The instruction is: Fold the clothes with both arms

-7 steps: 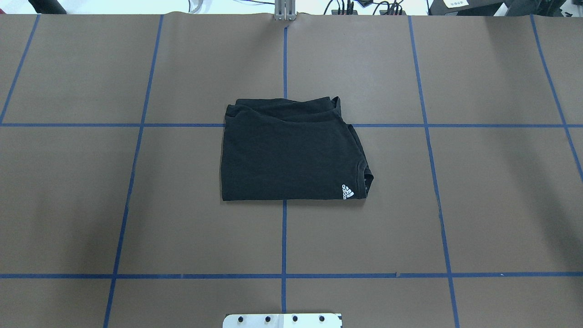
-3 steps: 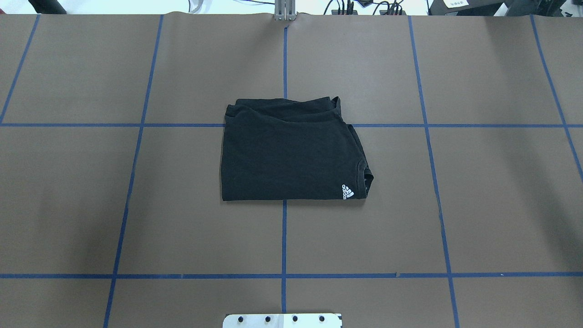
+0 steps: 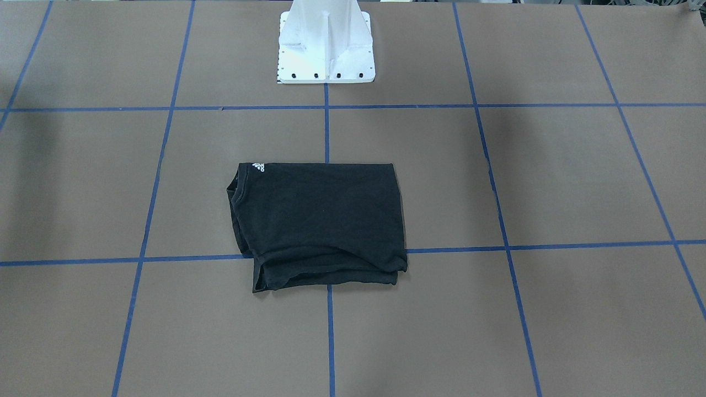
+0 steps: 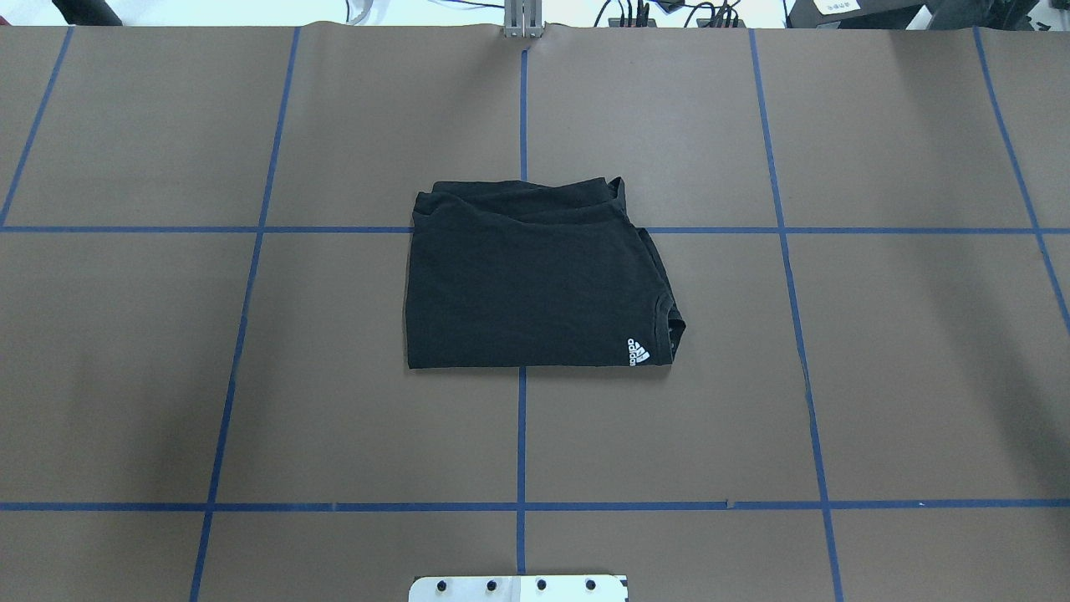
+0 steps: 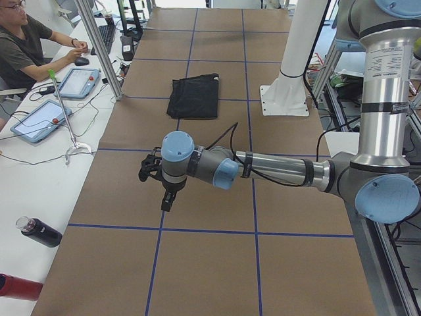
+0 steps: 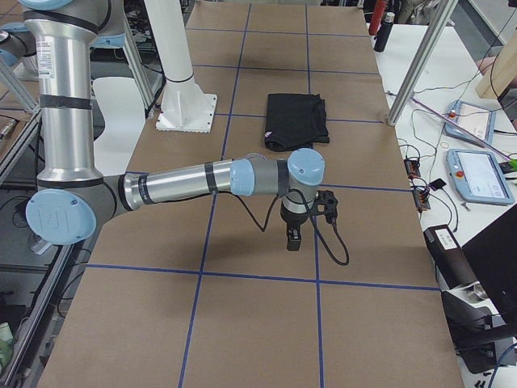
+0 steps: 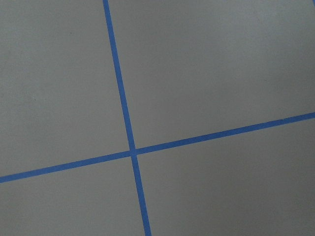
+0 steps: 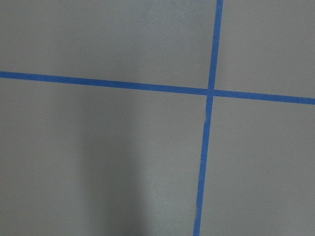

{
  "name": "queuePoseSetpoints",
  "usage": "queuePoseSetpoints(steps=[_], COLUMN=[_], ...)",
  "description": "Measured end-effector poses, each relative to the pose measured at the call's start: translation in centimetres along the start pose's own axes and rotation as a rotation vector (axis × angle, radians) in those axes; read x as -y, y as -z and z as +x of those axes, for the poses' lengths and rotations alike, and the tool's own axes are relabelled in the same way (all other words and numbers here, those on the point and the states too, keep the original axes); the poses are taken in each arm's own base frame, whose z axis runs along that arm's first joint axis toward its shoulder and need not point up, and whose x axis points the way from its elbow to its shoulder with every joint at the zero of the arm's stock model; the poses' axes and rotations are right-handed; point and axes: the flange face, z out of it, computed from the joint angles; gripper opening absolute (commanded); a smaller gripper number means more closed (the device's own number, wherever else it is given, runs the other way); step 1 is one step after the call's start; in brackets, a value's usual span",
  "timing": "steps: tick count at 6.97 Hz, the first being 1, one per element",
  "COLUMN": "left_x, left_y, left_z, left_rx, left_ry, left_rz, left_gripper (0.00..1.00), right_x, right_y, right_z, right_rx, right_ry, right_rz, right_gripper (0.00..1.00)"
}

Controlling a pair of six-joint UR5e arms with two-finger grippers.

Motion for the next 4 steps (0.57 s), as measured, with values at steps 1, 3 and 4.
queuePoseSetpoints(steps=[1,3,4], left_x=[-0.09,-0.14,-0.06], left_y=[-0.03,-0.05,-0.03], left_z=[-0.07,-0.22,-0.31], left_rx=[0.002,0.008,0.018], left_ry=[0.002,0.003,0.002], left_rz=[-0.001,-0.001,0.000], left_gripper=[1.00,1.00,1.00], right_x=[-0.18,-0.89,-1.15], right_y=[-0.27,-0.99,-1.22], right_z=[0.28,0.98,1.24], right_rx=[-0.003,-0.004,-0.005], right_ry=[-0.004,-0.018,-0.024], right_rz=[-0.005,-0.019,-0.024], right_gripper=[1.00,1.00,1.00])
